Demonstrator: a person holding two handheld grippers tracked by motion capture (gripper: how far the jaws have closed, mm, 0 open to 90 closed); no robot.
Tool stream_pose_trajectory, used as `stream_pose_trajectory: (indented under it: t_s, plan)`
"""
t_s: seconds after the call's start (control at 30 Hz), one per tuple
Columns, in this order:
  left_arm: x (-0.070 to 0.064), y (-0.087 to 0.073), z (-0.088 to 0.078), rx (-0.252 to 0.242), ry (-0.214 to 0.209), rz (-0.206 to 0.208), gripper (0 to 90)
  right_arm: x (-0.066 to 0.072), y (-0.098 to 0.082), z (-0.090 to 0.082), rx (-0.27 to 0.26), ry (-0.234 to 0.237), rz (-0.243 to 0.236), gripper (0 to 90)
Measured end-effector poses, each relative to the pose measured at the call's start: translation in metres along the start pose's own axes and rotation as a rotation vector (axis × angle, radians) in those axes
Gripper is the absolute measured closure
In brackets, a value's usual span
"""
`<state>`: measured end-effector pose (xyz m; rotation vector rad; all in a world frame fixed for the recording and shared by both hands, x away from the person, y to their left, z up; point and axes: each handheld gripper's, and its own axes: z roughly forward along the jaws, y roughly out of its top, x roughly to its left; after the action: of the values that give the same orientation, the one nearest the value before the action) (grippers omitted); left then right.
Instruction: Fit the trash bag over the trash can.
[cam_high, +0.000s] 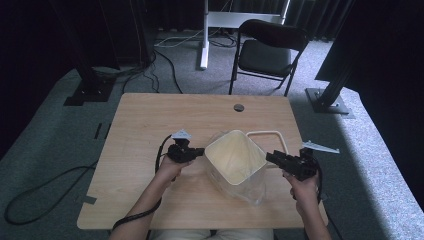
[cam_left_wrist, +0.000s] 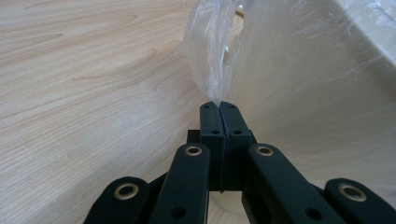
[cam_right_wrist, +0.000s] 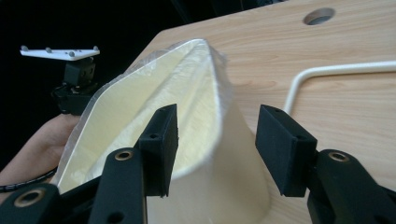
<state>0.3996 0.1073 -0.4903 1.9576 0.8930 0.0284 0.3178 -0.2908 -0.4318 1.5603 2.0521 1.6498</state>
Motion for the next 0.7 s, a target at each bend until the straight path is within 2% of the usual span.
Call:
stream_pose_trajectory:
  t_s: [0.1, 0.17, 0.2, 0.23, 0.27, 0.37, 0.4, 0.57, 0.7]
  plan:
    - [0.0, -0.001, 0.0, 0.0, -0.005, 0.0, 90.0, 0.005, 0.002, 0.018, 0.05, 0.002, -0.014, 51.4]
    - [0.001, -0.001, 0.001, 0.0, 0.0, 0.004, 90.0, 0.006, 0.002, 0.023, 0.078, -0.01, -0.041, 61.1]
    - [0.001, -0.002, 0.001, -0.003, 0.005, 0.002, 90.0, 0.007, 0.002, 0.024, 0.083, -0.033, -0.062, 68.1]
    - [0.002, -0.002, 0.001, -0.001, 0.008, 0.0, 90.0, 0.006, 0.002, 0.024, 0.079, -0.044, -0.071, 73.5]
    - [0.002, -0.003, 0.001, -0.002, 0.008, -0.004, 90.0, 0.005, 0.003, 0.022, 0.071, -0.038, -0.06, 78.3]
    - [0.003, -0.003, 0.002, -0.002, 0.01, -0.008, 90.0, 0.002, 0.007, 0.015, 0.052, -0.045, -0.063, 86.4]
    - [0.003, -0.003, 0.002, -0.002, 0.008, -0.009, 90.0, 0.002, 0.008, 0.013, 0.047, -0.036, -0.061, 88.4]
    - [0.0, -0.001, 0.002, 0.002, 0.009, 0.003, 90.0, 0.003, 0.013, 0.007, 0.042, -0.068, -0.084, 90.0]
    - [0.0, -0.002, 0.004, 0.014, 0.015, 0.009, 90.0, -0.002, 0.013, 0.009, 0.052, -0.094, -0.089, 90.0]
